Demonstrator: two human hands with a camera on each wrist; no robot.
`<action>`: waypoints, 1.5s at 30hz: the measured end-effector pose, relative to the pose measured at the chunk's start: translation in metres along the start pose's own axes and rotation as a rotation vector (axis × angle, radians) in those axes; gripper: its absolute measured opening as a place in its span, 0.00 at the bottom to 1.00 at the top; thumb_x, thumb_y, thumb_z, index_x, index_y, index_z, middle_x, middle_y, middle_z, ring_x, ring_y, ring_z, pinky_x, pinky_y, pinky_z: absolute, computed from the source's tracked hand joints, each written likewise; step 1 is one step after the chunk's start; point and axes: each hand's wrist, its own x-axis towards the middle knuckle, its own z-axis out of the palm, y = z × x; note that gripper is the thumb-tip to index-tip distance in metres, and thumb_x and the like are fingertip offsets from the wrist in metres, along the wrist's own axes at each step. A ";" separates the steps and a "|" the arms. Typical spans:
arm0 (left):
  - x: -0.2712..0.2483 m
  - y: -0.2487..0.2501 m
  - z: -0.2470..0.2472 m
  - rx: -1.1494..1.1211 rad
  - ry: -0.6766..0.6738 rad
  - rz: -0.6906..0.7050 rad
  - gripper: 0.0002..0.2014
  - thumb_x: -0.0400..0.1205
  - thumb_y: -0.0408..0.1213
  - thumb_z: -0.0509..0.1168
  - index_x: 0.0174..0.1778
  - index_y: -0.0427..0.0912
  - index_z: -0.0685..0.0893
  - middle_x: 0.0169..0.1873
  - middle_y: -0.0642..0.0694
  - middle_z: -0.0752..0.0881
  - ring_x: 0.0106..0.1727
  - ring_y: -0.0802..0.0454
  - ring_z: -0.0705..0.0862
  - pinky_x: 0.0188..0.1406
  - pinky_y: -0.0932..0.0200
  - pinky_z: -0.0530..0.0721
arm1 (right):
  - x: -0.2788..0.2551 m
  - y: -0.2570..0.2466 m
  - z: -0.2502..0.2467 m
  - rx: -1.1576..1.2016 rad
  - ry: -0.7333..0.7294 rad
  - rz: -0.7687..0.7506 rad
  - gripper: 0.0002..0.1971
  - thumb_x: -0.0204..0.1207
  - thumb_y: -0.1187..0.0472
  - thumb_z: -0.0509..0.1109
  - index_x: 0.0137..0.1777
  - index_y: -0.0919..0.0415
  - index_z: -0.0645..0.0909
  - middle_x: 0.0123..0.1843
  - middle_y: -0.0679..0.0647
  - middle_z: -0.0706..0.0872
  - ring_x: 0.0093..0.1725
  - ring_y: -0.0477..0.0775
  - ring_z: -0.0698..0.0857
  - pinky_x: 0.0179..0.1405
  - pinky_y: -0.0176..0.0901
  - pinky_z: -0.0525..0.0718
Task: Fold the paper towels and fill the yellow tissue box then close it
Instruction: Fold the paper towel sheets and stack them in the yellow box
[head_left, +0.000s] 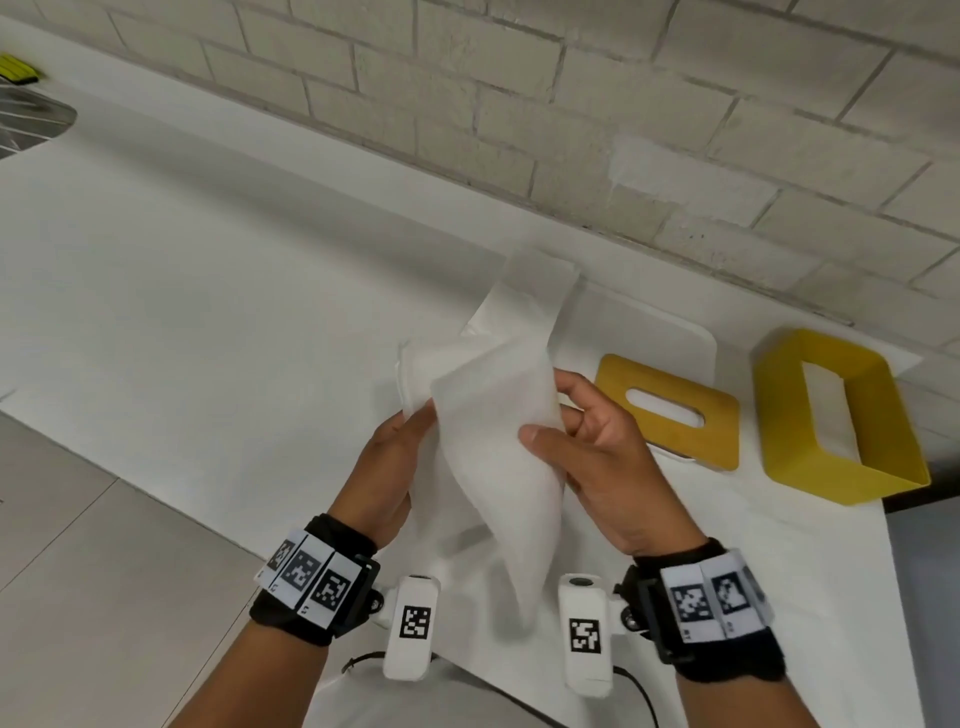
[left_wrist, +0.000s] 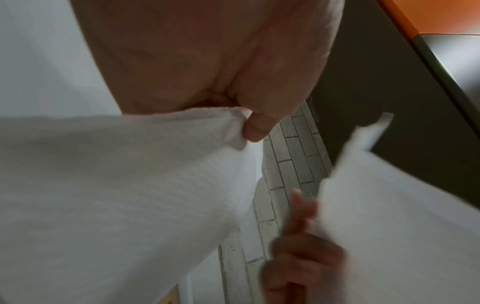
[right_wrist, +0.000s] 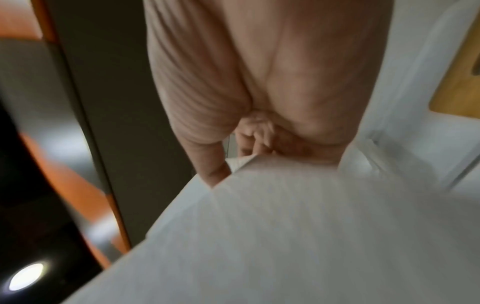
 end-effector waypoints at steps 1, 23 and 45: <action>-0.002 0.000 0.003 -0.001 -0.027 0.006 0.17 0.92 0.43 0.57 0.68 0.43 0.86 0.59 0.43 0.93 0.62 0.44 0.91 0.59 0.49 0.85 | 0.001 0.005 0.005 -0.035 0.041 0.008 0.23 0.78 0.70 0.75 0.71 0.54 0.80 0.56 0.65 0.93 0.56 0.70 0.91 0.63 0.71 0.86; -0.012 -0.012 0.028 0.033 -0.154 -0.013 0.17 0.91 0.46 0.58 0.68 0.43 0.85 0.61 0.43 0.92 0.64 0.44 0.90 0.73 0.39 0.82 | -0.004 0.025 0.016 -0.082 0.357 0.029 0.22 0.79 0.63 0.76 0.68 0.43 0.78 0.47 0.52 0.95 0.49 0.56 0.94 0.58 0.64 0.90; 0.006 -0.014 -0.013 1.386 -0.342 0.614 0.09 0.89 0.51 0.56 0.56 0.58 0.81 0.32 0.58 0.79 0.32 0.55 0.77 0.33 0.57 0.76 | 0.001 0.031 -0.027 -0.536 -0.030 -0.092 0.06 0.77 0.62 0.79 0.45 0.49 0.86 0.43 0.52 0.88 0.45 0.60 0.85 0.48 0.48 0.80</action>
